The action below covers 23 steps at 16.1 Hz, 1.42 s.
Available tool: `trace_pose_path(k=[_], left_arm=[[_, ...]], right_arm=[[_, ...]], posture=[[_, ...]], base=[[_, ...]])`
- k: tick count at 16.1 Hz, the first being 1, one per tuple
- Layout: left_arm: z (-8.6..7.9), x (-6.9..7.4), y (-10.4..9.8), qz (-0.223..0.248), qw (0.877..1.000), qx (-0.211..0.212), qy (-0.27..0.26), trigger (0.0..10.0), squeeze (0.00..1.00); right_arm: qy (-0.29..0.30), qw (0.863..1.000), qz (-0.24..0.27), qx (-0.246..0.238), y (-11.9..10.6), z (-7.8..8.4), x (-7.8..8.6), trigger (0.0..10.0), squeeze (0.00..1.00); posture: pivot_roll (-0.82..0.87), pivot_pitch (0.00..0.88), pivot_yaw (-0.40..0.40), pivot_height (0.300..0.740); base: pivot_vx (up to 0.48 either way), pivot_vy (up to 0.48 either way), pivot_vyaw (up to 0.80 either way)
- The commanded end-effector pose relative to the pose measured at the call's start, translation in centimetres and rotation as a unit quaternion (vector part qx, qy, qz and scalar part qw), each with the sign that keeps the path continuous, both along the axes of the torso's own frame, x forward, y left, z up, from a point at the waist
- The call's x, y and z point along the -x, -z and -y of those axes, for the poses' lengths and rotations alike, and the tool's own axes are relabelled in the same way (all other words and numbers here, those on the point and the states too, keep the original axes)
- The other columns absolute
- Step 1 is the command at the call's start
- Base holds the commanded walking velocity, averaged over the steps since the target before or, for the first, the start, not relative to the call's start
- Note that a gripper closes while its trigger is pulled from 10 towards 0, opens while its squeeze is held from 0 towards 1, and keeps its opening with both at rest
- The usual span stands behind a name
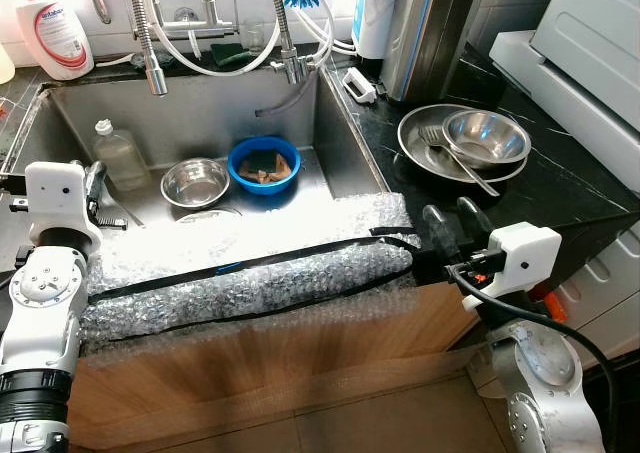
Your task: Kitchen organization
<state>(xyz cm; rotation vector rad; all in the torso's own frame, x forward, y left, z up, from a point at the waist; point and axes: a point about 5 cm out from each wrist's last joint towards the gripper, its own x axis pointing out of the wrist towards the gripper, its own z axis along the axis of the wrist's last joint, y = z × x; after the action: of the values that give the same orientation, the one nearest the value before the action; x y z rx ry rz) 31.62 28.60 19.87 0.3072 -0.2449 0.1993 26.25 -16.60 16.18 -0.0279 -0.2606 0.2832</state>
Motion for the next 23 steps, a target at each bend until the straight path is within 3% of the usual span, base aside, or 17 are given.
trace_pose_path(k=[1, 5, 7, 8, 9, 13, 16, 19, 23], left_arm=[[-0.1, 0.1, 0.5, -0.008, 1.000, 0.005, 0.000, 10.0, 1.00], [0.1, 0.1, 0.5, -0.003, 1.000, 0.009, 0.003, 10.0, 1.00], [0.4, 0.2, -1.0, 0.037, 0.999, 0.010, 0.007, 10.0, 1.00], [0.7, 0.4, -2.2, 0.063, 0.998, -0.004, 0.011, 10.0, 0.00], [1.1, 1.0, -4.2, 0.099, 0.995, -0.015, 0.021, 10.0, 0.00], [0.9, 3.0, -6.3, 0.131, 0.988, -0.081, 0.025, 10.0, 0.00], [0.9, 4.8, -4.9, 0.109, 0.987, -0.108, 0.038, 10.0, 0.00], [0.4, 6.7, -3.0, 0.081, 0.992, -0.090, 0.018, 10.0, 0.00], [0.9, 8.5, -2.3, 0.069, 0.994, -0.089, 0.010, 10.0, 0.00]], right_arm=[[-0.004, 1.000, -0.001, 0.004, 0.2, -0.1, 0.0, 10.0, 0.00], [-0.004, 1.000, -0.003, 0.005, 0.3, -0.2, 0.0, 10.0, 0.00], [0.000, 1.000, -0.001, 0.004, 0.2, -0.2, 0.0, 10.0, 0.00], [0.001, 1.000, -0.001, 0.004, 0.2, -0.1, -0.1, 10.0, 0.00], [0.001, 1.000, 0.000, 0.004, 0.2, -0.2, -0.1, 10.0, 0.00], [0.008, 1.000, 0.003, 0.004, 0.1, 0.1, -0.2, 10.0, 0.00], [0.021, 1.000, 0.007, 0.005, -0.1, 0.5, -0.3, 10.0, 0.00], [0.027, 1.000, 0.008, 0.005, 0.0, 0.6, -0.1, 10.0, 0.00], [0.057, 0.998, 0.001, 0.005, 0.4, 1.5, 1.0, 10.0, 0.00]], posture=[[0.04, 0.102, -0.023, 0.740], [0.03, 0.093, -0.022, 0.740], [0.03, 0.092, -0.024, 0.740], [0.03, 0.088, -0.024, 0.740], [0.03, 0.086, -0.026, 0.740], [0.03, 0.077, -0.026, 0.740], [0.04, 0.069, -0.025, 0.740], [0.04, 0.056, -0.029, 0.740], [0.03, 0.042, -0.028, 0.740]], base=[[0.000, 0.000, 0.00], [0.000, 0.000, 0.00], [0.000, 0.000, 0.00], [0.000, 0.000, 0.00], [0.000, 0.000, 0.00], [0.000, 0.000, 0.00], [0.000, 0.000, 0.00], [0.000, 0.000, 0.00], [0.000, 0.000, 0.00]])
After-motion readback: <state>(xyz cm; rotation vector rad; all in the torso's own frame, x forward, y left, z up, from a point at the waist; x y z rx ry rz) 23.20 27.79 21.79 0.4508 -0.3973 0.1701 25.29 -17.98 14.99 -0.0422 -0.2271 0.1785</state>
